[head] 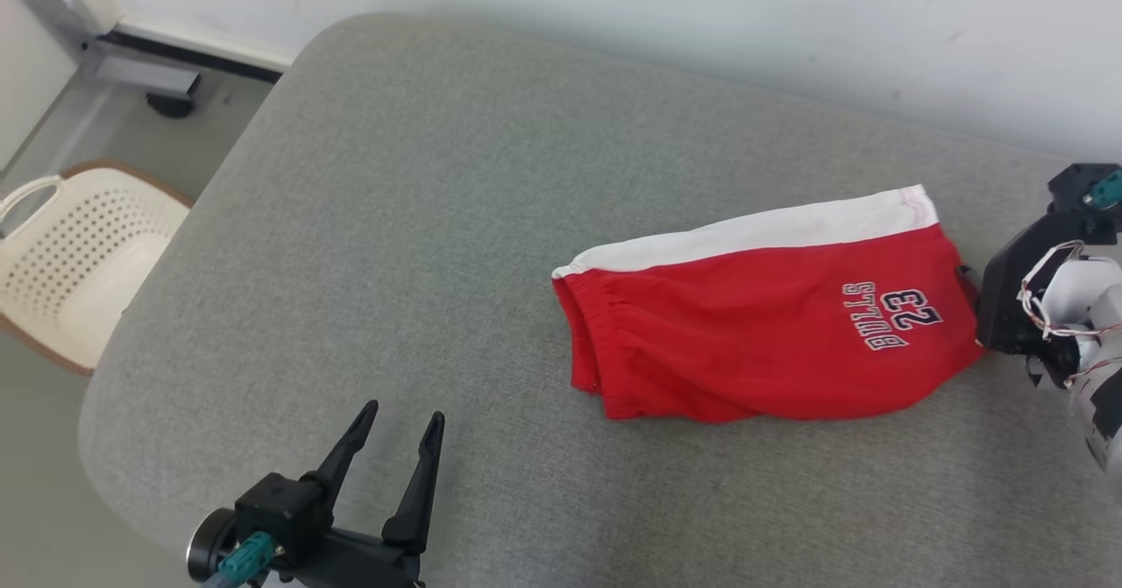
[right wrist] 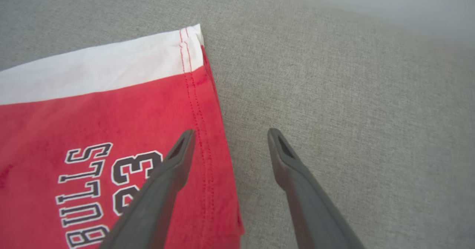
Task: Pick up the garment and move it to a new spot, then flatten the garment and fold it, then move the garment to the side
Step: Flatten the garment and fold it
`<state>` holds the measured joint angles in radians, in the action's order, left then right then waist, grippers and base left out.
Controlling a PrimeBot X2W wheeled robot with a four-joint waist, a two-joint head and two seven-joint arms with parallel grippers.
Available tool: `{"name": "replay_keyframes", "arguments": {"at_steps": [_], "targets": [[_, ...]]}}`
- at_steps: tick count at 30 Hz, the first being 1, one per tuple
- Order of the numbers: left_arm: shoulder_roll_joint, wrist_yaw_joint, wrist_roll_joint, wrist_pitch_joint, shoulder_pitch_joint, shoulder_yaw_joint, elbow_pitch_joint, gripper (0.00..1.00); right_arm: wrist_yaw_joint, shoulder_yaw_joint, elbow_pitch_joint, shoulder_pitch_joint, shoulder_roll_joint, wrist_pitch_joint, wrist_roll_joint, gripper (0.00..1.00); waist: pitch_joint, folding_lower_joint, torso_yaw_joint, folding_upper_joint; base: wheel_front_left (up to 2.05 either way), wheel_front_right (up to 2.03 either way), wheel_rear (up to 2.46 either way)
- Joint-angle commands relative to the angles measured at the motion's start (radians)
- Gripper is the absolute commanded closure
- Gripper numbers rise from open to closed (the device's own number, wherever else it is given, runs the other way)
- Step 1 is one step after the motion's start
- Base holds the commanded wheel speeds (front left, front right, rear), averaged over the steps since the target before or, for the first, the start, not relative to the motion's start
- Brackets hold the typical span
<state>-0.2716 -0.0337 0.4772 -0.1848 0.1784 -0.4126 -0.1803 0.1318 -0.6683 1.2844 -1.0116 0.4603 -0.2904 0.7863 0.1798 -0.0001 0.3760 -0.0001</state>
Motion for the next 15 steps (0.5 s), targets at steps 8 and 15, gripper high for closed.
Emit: {"name": "replay_keyframes", "arguments": {"at_steps": [8,15], "targets": [[0.010,0.013,0.031,0.009,-0.041,0.001,0.043,0.00,-0.003,0.056,0.009,0.023,0.008,-0.076,-0.027,0.00,0.046,0.0001,0.041,0.0001,0.00,0.00,0.00],[0.009,0.016,0.038,0.017,-0.046,-0.010,0.055,0.00,0.000,0.098,0.012,0.072,-0.033,-0.142,-0.054,0.00,0.054,0.0001,0.044,0.0001,0.00,0.00,0.00]]}}
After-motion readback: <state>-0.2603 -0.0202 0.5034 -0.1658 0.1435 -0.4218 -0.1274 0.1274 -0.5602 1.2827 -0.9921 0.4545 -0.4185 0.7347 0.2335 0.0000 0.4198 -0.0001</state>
